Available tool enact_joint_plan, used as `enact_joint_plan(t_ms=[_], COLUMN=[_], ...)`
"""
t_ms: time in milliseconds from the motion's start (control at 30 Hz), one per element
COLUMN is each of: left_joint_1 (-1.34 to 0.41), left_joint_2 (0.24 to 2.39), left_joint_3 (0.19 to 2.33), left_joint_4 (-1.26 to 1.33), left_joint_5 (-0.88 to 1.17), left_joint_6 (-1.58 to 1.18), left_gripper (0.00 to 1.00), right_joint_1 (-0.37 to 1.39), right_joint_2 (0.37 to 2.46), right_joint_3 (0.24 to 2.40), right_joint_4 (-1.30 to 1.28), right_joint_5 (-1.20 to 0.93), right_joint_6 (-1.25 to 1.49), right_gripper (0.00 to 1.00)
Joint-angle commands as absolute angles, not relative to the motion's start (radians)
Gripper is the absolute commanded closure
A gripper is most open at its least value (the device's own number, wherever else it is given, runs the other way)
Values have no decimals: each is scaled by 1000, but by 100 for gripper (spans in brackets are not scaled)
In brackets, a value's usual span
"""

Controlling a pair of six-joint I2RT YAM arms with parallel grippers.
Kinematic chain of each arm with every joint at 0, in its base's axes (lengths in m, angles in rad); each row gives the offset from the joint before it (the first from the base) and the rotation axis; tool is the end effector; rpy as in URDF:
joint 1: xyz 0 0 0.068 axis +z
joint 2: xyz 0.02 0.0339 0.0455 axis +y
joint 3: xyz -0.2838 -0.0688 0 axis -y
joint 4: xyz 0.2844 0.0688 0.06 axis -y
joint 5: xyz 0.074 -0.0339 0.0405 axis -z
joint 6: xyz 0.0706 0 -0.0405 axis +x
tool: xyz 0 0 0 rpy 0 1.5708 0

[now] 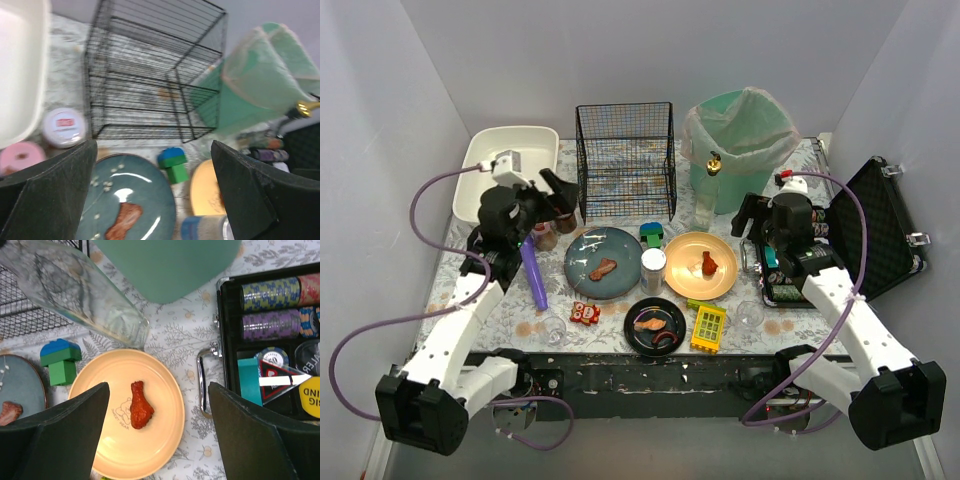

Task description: Clear the kitchen counter

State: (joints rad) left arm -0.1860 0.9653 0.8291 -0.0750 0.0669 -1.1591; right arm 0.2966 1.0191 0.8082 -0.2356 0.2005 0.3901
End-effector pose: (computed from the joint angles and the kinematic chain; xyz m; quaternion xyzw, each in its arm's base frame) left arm 0.2837 -0.0582 0.3374 -0.3448 0.6969 -0.4118 0.4753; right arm 0.2825 0.0716 0.2925 0.0926 0.8385 0.0988 0.5279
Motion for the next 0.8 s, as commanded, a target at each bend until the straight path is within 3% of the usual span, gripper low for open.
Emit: enact_joint_plan(t_ms=[0, 300, 767], left_joint_1=[-349, -715, -888], left_joint_2=[1060, 1293, 1666], left_joint_3=[925, 1015, 1304], left_joint_4=[-69, 24, 37], left_joint_5=[26, -49, -144], left_joint_6=[-1160, -1039, -822], left_gripper=[2, 2, 2], right_joint_1=[296, 287, 281], right_joint_2=[988, 899, 819], right_joint_3=[856, 932, 1035], right_joint_4=[-325, -508, -603], right_joint_5=[180, 313, 307], right_joint_6=[361, 388, 443], right_gripper=[12, 9, 9])
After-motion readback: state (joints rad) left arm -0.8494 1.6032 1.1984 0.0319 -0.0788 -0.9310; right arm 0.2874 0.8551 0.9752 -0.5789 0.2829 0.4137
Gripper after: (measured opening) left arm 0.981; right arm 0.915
